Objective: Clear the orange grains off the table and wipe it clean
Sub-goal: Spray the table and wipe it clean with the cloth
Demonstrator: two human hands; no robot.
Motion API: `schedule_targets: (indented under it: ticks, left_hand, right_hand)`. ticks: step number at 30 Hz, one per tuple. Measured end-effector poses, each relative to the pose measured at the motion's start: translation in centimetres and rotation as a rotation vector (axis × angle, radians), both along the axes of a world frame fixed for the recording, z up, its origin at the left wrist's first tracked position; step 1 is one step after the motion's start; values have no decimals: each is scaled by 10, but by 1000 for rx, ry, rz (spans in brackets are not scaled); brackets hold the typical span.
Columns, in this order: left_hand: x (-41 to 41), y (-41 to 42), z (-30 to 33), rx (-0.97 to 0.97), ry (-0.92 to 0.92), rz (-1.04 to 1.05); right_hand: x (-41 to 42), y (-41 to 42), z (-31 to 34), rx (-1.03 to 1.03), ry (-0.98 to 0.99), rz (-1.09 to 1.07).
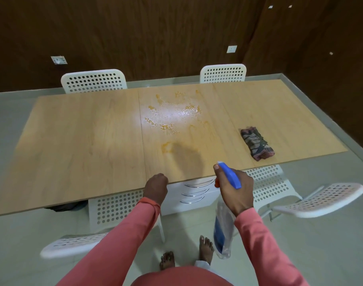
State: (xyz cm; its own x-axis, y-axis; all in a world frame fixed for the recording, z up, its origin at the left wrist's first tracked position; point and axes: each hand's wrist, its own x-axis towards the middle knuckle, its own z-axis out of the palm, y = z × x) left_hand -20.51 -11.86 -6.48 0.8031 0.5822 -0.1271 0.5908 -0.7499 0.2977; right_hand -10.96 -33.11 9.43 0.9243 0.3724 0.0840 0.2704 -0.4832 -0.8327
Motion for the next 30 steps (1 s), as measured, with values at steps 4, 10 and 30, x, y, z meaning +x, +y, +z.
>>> schedule_targets:
  ticks: [4, 10, 30]
  left_hand:
    - [-1, 1, 4, -22, 13, -1]
    - [-17, 10, 16, -88, -72, 52]
    - [-89, 41, 21, -211, 14, 127]
  right_hand:
    - [-10, 7, 0, 51, -7, 31]
    - [-17, 40, 13, 29, -140, 230]
    - [-43, 287, 32, -59, -54, 735]
